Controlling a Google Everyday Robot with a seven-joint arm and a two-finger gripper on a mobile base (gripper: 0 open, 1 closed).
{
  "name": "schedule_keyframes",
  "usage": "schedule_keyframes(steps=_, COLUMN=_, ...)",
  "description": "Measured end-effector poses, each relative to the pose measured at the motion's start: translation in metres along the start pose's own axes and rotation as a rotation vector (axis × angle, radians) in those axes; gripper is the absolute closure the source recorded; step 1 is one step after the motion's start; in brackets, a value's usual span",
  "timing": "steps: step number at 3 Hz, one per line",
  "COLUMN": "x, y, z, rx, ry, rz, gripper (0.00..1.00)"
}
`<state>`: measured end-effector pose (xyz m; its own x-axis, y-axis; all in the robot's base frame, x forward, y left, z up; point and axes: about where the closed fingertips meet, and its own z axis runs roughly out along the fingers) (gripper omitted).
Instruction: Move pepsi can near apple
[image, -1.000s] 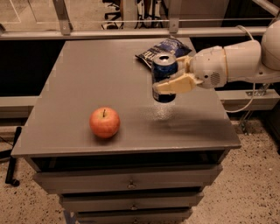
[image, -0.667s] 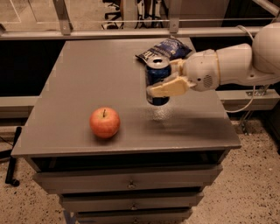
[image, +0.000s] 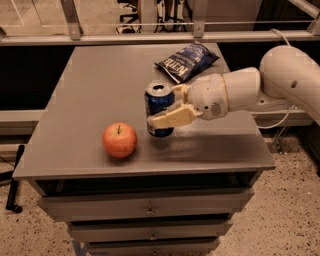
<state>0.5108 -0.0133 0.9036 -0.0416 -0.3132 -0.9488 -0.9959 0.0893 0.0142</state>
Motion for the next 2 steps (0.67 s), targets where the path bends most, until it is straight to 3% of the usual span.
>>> schedule_keyframes(steps=2, x=0.001, y=0.016, z=0.034, rx=-0.069, ry=-0.05, rz=-0.012, gripper=0.59)
